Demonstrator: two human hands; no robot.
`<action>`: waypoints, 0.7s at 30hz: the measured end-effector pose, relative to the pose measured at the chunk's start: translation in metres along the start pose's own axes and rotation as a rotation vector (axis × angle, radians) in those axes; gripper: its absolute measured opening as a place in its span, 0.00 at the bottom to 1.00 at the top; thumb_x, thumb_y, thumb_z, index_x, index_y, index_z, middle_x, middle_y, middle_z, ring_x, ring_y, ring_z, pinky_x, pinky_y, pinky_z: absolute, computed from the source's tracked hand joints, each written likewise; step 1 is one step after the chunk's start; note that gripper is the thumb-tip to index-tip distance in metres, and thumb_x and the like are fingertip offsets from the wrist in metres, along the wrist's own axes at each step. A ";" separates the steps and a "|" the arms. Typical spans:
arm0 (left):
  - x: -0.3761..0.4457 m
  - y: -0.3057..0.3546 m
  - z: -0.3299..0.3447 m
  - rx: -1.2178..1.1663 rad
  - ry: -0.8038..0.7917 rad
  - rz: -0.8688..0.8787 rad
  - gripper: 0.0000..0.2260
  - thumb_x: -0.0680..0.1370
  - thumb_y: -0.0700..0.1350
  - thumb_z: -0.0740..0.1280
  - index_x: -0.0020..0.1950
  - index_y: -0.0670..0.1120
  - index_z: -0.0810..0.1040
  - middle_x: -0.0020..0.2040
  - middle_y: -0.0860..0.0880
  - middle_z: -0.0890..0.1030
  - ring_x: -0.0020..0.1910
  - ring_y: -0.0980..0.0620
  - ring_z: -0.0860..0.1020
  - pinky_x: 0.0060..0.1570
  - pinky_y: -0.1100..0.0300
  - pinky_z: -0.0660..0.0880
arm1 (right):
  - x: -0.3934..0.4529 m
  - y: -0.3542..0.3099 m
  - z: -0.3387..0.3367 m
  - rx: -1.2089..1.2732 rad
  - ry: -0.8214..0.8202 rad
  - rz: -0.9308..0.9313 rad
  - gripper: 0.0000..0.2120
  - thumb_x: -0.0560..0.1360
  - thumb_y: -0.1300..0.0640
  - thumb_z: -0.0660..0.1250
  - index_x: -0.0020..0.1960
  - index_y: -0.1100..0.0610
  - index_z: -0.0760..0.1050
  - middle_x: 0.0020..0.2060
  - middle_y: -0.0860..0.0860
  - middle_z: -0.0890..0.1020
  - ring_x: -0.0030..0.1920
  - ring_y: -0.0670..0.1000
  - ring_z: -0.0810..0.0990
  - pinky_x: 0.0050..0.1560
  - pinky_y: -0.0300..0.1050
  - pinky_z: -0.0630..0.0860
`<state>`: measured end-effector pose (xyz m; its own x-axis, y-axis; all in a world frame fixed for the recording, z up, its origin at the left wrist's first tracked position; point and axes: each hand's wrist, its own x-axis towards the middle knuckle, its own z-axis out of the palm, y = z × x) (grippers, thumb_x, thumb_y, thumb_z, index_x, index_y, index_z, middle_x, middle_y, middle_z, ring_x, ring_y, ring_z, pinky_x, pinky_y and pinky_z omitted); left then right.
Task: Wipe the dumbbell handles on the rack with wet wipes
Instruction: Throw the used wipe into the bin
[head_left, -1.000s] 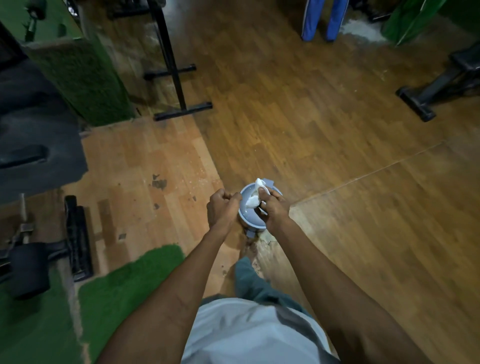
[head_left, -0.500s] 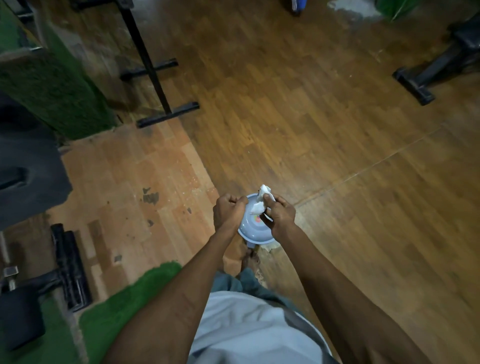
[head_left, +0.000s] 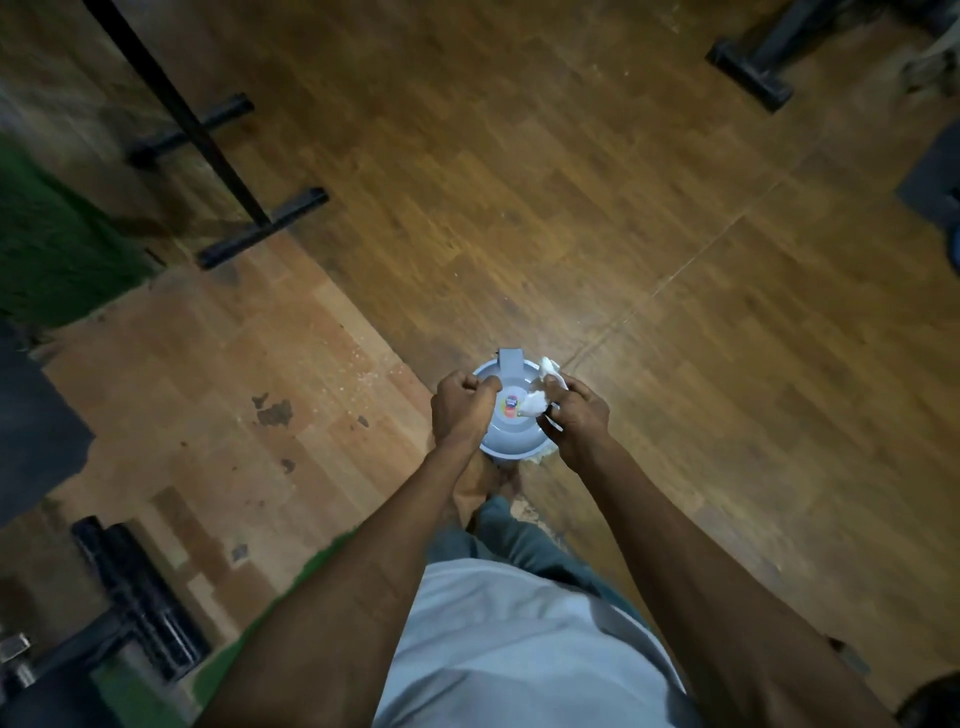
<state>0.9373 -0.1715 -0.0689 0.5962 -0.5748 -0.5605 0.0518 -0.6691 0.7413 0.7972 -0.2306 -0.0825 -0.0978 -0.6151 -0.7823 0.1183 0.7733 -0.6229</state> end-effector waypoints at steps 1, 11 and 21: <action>0.001 0.003 -0.001 0.001 0.002 0.008 0.13 0.64 0.55 0.69 0.28 0.51 0.67 0.31 0.46 0.77 0.31 0.42 0.76 0.36 0.40 0.80 | 0.002 0.000 0.001 0.012 0.008 0.007 0.14 0.74 0.54 0.78 0.59 0.55 0.84 0.49 0.56 0.86 0.41 0.52 0.83 0.38 0.42 0.81; 0.019 -0.001 0.000 0.016 0.006 -0.066 0.15 0.66 0.57 0.69 0.31 0.50 0.68 0.34 0.42 0.80 0.29 0.44 0.73 0.33 0.41 0.78 | 0.020 -0.008 0.014 0.000 0.022 0.076 0.15 0.74 0.58 0.78 0.60 0.58 0.84 0.51 0.59 0.85 0.44 0.55 0.83 0.37 0.42 0.81; 0.028 0.002 0.016 0.041 -0.017 -0.113 0.18 0.64 0.61 0.68 0.35 0.46 0.73 0.35 0.43 0.82 0.32 0.41 0.80 0.36 0.40 0.80 | 0.040 0.008 0.001 -0.013 0.093 0.163 0.07 0.75 0.58 0.78 0.44 0.58 0.80 0.38 0.56 0.82 0.34 0.51 0.79 0.35 0.44 0.78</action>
<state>0.9417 -0.1965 -0.0887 0.5748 -0.5021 -0.6461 0.0848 -0.7488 0.6573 0.7954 -0.2491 -0.1192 -0.1692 -0.4649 -0.8691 0.1273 0.8641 -0.4870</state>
